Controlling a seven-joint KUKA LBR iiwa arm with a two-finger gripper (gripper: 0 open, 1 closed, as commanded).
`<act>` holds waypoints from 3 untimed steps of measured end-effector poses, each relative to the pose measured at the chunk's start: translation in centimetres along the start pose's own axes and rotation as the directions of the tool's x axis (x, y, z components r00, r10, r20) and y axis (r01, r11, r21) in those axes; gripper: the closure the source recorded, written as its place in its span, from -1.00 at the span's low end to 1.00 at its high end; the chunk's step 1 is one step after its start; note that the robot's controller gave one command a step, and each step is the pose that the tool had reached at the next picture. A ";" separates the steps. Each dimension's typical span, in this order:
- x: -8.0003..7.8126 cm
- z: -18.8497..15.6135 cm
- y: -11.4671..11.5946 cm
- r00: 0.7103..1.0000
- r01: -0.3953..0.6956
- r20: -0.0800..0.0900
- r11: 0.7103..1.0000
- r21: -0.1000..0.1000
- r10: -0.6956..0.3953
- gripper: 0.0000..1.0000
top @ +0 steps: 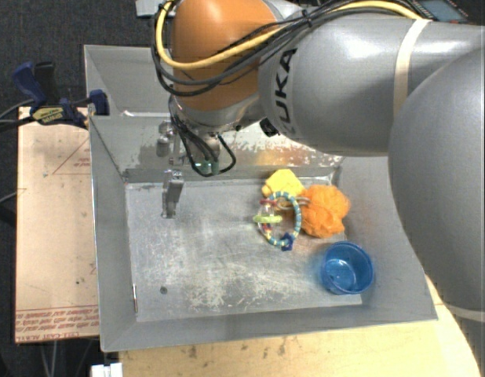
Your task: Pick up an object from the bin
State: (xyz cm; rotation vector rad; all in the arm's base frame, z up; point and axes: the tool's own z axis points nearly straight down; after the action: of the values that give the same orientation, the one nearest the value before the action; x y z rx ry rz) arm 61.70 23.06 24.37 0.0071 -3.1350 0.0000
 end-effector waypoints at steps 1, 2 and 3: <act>-0.2 -0.6 -0.2 1.000 -0.005 0.008 1.000 -0.002 0.005 1.00; -0.2 -0.6 -0.2 1.000 -0.005 0.008 1.000 -0.002 0.006 -1.00; -0.2 -0.6 -0.2 1.000 -0.006 0.008 1.000 -0.002 0.006 -1.00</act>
Offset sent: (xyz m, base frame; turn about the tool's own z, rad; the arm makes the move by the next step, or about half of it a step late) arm 0.0000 0.0000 0.0000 0.0000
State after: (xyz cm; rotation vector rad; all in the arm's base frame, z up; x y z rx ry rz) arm 61.89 22.86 24.92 -0.0019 -3.1430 -0.0024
